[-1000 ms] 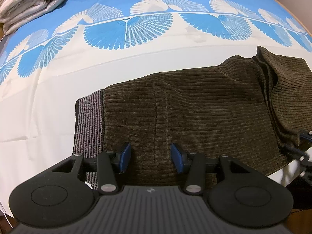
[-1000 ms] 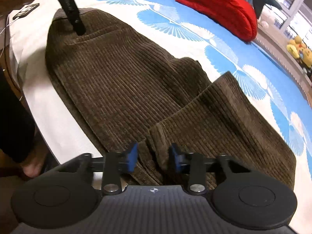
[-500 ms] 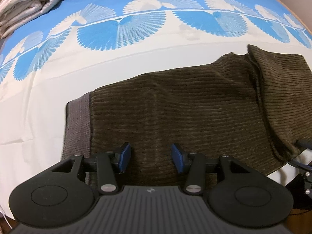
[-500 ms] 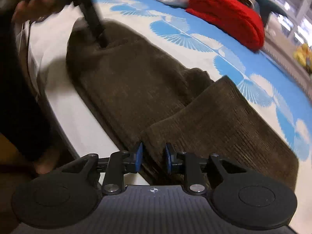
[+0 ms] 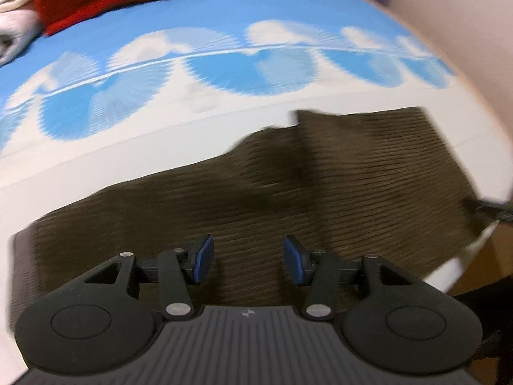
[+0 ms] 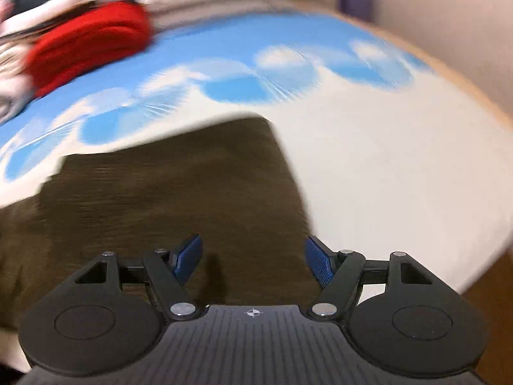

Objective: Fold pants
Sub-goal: 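Grasp the folded pants edge with the right gripper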

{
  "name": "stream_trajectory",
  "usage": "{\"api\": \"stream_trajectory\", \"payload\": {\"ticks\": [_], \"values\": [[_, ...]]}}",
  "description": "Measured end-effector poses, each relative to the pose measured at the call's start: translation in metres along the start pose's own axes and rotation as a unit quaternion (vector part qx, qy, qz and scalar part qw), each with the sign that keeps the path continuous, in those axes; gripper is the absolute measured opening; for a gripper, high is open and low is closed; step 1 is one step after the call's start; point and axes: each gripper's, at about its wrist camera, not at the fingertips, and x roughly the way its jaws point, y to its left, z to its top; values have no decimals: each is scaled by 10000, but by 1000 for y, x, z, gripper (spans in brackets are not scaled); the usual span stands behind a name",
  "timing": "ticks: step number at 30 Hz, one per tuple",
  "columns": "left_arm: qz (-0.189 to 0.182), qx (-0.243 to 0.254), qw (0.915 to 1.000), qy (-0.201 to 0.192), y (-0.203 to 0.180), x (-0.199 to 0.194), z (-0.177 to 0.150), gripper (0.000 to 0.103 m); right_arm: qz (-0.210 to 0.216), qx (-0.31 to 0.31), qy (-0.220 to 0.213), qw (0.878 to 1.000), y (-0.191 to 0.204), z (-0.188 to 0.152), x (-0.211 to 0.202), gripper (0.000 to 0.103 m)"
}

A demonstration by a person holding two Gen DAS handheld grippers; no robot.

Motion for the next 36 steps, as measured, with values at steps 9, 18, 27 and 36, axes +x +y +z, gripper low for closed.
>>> {"api": "stream_trajectory", "payload": {"ticks": [9, 18, 27, 36], "values": [[-815, 1289, 9883, 3, -70, 4, -11, 53, 225, 1057, 562, 9926, -25, -2, 25, 83], [279, 1609, 9793, 1191, -75, 56, -30, 53, 233, 1011, 759, 9917, -23, -3, 35, 84], [-171, 236, 9996, -51, -38, 6, 0, 63, 272, 708, 250, 9968, -6, 5, 5, 36], [-1728, -315, 9810, -822, -47, -32, 20, 84, 1268, -2234, -1728, 9509, 118, -12, -76, 33]]}}
